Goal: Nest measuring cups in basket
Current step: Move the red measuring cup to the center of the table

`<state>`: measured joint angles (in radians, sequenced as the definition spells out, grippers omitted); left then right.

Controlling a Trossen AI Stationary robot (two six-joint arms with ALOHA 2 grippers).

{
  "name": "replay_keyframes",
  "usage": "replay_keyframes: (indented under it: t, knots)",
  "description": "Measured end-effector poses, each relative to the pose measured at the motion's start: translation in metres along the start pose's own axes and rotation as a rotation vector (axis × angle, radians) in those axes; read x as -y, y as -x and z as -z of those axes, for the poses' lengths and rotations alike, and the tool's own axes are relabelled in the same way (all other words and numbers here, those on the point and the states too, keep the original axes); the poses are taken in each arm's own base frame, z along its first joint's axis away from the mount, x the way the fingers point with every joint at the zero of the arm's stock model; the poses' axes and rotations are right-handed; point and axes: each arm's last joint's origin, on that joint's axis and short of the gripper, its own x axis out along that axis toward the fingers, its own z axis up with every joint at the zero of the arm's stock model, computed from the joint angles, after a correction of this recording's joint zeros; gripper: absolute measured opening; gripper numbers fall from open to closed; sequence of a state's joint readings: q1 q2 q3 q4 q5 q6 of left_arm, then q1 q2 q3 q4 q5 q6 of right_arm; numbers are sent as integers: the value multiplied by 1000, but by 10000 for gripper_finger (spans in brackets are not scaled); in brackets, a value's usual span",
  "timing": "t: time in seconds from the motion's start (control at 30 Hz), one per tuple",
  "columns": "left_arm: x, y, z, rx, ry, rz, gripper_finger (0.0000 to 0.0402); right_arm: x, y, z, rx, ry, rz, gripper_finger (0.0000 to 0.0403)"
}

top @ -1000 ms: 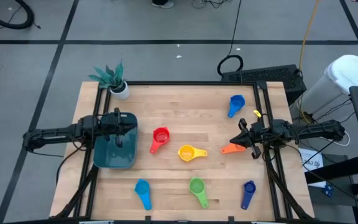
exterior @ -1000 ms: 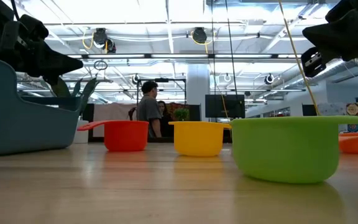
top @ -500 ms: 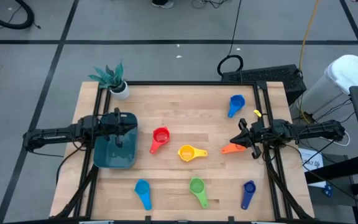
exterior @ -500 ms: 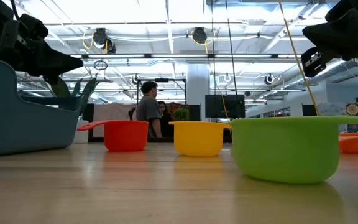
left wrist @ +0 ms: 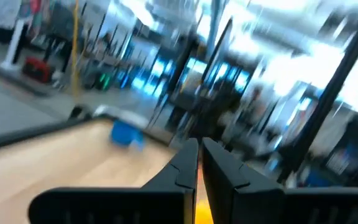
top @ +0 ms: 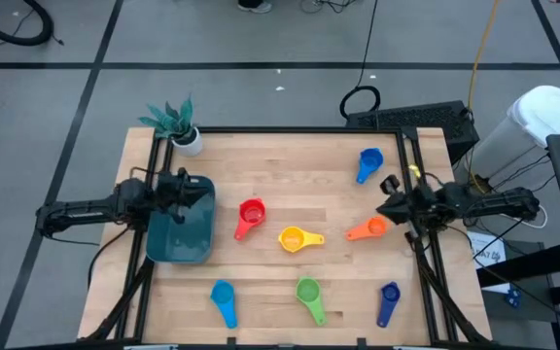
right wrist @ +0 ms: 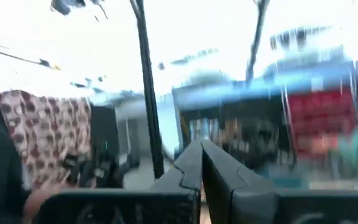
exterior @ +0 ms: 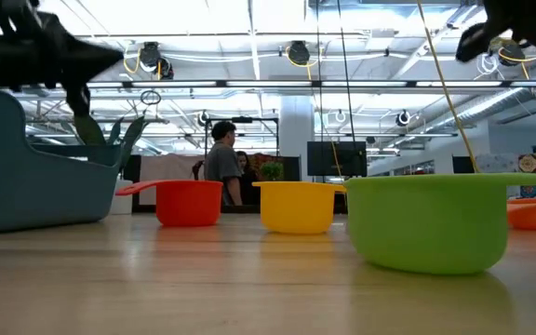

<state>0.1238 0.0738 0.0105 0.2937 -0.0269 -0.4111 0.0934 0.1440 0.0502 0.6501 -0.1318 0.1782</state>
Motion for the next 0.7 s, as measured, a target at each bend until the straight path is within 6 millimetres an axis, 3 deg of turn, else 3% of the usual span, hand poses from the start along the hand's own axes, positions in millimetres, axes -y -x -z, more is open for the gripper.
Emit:
replay_keyframes:
  t: [0.17, 0.37, 0.53, 0.7]
  knots:
    - [11, 1, -24, 166, 54, 89, 24, 2, 0, -6, 60, 83, 82, 51]
    - [33, -8, -69, 42, -64, 115, 24, 4, -19, -31, 34, 130, 162, 136]
    - [59, -37, -126, -96, -257, 75, 24, 9, -54, -52, -75, 204, 281, 197]
    - [75, -77, -158, -221, -357, 58, 24, 18, -101, -62, -261, 250, 378, 235]
